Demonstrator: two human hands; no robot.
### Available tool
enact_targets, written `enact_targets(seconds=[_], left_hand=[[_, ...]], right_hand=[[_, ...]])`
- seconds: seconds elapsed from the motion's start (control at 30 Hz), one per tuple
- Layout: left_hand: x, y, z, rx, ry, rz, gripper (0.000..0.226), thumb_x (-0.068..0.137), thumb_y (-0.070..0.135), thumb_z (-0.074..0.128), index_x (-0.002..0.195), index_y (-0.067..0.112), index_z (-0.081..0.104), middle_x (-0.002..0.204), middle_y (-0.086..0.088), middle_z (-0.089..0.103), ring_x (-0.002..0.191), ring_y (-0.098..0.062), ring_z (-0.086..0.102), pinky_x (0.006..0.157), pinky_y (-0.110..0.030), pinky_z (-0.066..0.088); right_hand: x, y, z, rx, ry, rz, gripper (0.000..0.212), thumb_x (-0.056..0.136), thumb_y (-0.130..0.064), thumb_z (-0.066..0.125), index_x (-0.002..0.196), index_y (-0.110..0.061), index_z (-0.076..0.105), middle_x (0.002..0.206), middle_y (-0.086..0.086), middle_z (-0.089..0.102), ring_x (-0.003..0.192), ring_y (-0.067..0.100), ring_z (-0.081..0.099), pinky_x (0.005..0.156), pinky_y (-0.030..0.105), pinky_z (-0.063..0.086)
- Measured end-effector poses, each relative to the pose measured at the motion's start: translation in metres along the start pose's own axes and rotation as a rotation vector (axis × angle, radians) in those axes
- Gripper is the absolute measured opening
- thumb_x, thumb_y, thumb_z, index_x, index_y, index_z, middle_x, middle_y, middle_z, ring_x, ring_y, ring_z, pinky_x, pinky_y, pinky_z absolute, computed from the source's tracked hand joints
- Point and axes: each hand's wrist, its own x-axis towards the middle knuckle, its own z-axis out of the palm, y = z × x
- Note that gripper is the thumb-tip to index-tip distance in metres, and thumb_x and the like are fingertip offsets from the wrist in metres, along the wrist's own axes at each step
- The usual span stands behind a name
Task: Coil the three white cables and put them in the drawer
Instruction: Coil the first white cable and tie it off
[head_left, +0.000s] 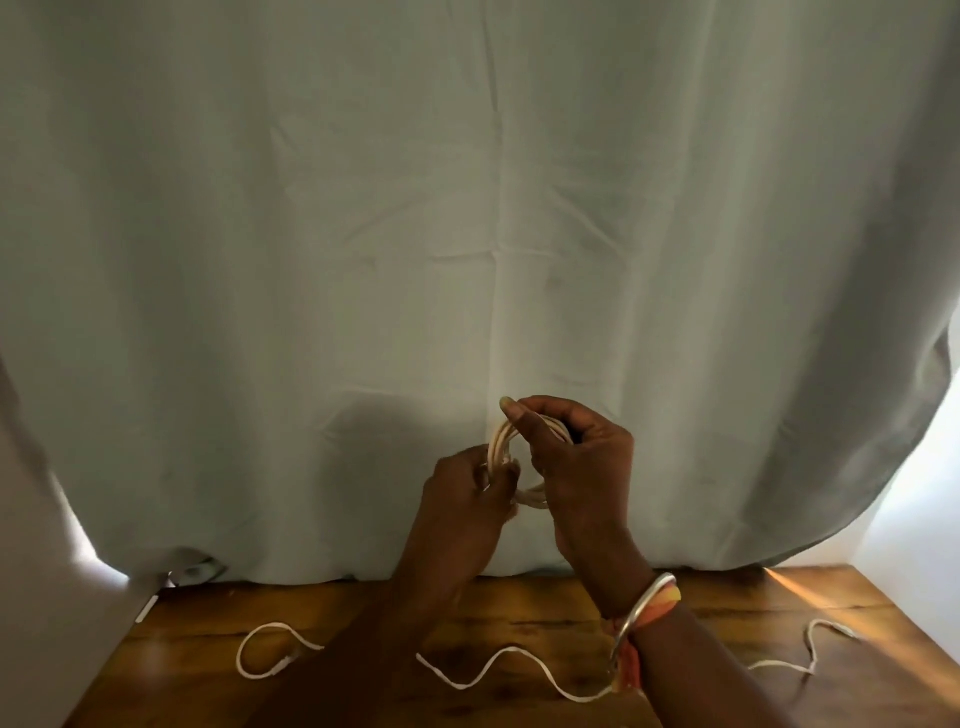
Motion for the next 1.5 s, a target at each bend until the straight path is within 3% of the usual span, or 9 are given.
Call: enact_targets(seconds=[0.3, 0.47, 0.6, 0.73, 0.97, 1.1, 1.23, 1.37, 1.5], left_hand=[[0.000, 0.000, 0.000, 0.028, 0.126, 0.086, 0.018, 0.097, 0.020, 0.057, 0.110, 0.020, 0.069, 0.094, 0.005, 0.074, 0.085, -0.011, 0.072, 0.083, -0.039, 0.060], [0.003, 0.000, -0.015, 0.024, -0.025, 0.088, 0.014, 0.096, 0.015, 0.058, 0.104, 0.017, 0.069, 0.088, 0.000, 0.074, 0.080, -0.012, 0.072, 0.083, -0.040, 0.060], [-0.002, -0.001, -0.014, 0.093, 0.024, 0.123, 0.033, 0.095, 0.020, 0.060, 0.126, 0.029, 0.052, 0.107, 0.003, 0.071, 0.085, -0.011, 0.071, 0.083, -0.034, 0.060], [-0.009, -0.007, -0.009, 0.324, 0.141, 0.278, 0.044, 0.095, 0.020, 0.058, 0.138, 0.018, 0.050, 0.110, -0.003, 0.069, 0.083, -0.016, 0.068, 0.084, -0.030, 0.057], [-0.001, -0.012, -0.014, 0.460, -0.053, 0.376, 0.032, 0.099, 0.012, 0.049, 0.131, 0.009, 0.055, 0.099, -0.003, 0.055, 0.077, -0.010, 0.052, 0.074, -0.022, 0.047], [-0.001, -0.011, -0.021, 0.387, -0.193, 0.309, 0.025, 0.098, 0.015, 0.053, 0.123, 0.013, 0.058, 0.093, 0.002, 0.056, 0.070, -0.011, 0.061, 0.070, -0.019, 0.053], [-0.004, -0.020, -0.031, 0.005, -0.234, 0.112, 0.030, 0.088, 0.009, 0.068, 0.117, 0.017, 0.065, 0.094, -0.002, 0.073, 0.073, -0.015, 0.072, 0.066, -0.021, 0.057], [-0.012, -0.038, -0.046, -0.187, -0.374, -0.094, 0.027, 0.079, 0.009, 0.077, 0.106, 0.010, 0.072, 0.095, -0.011, 0.075, 0.089, -0.029, 0.073, 0.080, -0.034, 0.058], [-0.023, -0.054, -0.063, -0.178, -0.459, -0.136, 0.028, 0.077, 0.009, 0.079, 0.104, 0.011, 0.072, 0.097, -0.012, 0.075, 0.091, -0.030, 0.072, 0.074, -0.032, 0.057]], right_hand=[[0.003, 0.016, 0.006, -0.084, 0.028, -0.031, 0.016, 0.082, -0.025, 0.078, 0.093, -0.013, 0.077, 0.080, 0.002, 0.075, 0.060, 0.010, 0.067, 0.057, 0.021, 0.053], [0.004, 0.028, 0.003, -0.212, -0.016, -0.039, 0.019, 0.088, -0.033, 0.070, 0.094, -0.017, 0.077, 0.078, -0.003, 0.074, 0.063, 0.007, 0.065, 0.060, 0.026, 0.052], [0.001, 0.028, 0.007, -0.178, -0.017, -0.014, 0.019, 0.090, -0.032, 0.068, 0.089, -0.016, 0.077, 0.074, -0.004, 0.074, 0.059, 0.004, 0.063, 0.058, 0.021, 0.046], [0.001, 0.028, 0.009, -0.153, 0.000, 0.025, 0.018, 0.091, -0.034, 0.068, 0.085, -0.019, 0.076, 0.064, -0.007, 0.068, 0.053, 0.007, 0.058, 0.054, 0.027, 0.045], [0.001, 0.031, 0.004, -0.145, -0.052, 0.109, 0.035, 0.092, -0.039, 0.065, 0.074, -0.010, 0.071, 0.058, 0.005, 0.063, 0.044, 0.019, 0.053, 0.046, 0.030, 0.045], [0.001, 0.034, 0.000, -0.096, -0.053, 0.189, 0.045, 0.090, -0.040, 0.067, 0.070, 0.000, 0.066, 0.054, 0.012, 0.056, 0.041, 0.020, 0.046, 0.044, 0.027, 0.039], [0.001, 0.026, -0.006, -0.011, -0.262, 0.261, 0.041, 0.084, -0.041, 0.069, 0.080, 0.000, 0.069, 0.056, 0.011, 0.053, 0.040, 0.016, 0.041, 0.040, 0.023, 0.032], [-0.008, 0.035, -0.015, -0.005, -0.503, 0.313, 0.026, 0.086, -0.028, 0.069, 0.099, -0.006, 0.074, 0.066, 0.011, 0.060, 0.045, 0.012, 0.047, 0.043, 0.024, 0.040], [-0.022, 0.052, -0.037, -0.095, -0.740, 0.342, 0.039, 0.076, -0.014, 0.076, 0.115, -0.020, 0.071, 0.101, 0.004, 0.076, 0.087, 0.015, 0.073, 0.077, 0.024, 0.058]])
